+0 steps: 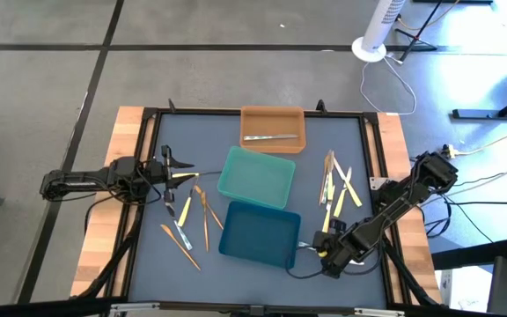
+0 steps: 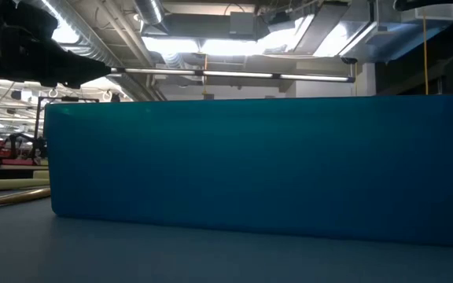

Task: Sort silverware by color (type)
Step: Put the white and blue knife into the orange bin

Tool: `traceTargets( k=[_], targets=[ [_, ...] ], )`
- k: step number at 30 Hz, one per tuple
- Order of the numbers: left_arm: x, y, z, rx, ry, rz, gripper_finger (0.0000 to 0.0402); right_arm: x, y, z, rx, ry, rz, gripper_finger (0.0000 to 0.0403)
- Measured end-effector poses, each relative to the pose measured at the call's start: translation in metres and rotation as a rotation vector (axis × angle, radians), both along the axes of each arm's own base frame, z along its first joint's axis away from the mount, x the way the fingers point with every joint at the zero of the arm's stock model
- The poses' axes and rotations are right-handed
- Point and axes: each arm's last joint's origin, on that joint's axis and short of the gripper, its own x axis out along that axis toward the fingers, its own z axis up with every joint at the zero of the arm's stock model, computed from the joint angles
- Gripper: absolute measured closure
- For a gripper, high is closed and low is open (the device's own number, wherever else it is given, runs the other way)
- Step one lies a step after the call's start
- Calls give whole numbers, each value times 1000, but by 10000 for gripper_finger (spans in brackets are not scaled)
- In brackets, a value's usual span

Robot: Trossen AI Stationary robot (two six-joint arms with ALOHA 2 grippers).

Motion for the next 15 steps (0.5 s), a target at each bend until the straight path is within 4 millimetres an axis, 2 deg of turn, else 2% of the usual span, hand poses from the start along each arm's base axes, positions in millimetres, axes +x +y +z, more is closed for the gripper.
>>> traceTargets(
  k=[5,15],
  targets=[
    [0,0,0,0,1,0,269,1,3,7,7,50,8,399],
    [0,0,0,0,0,0,269,9,11,23,48,32,18,400]
  ],
)
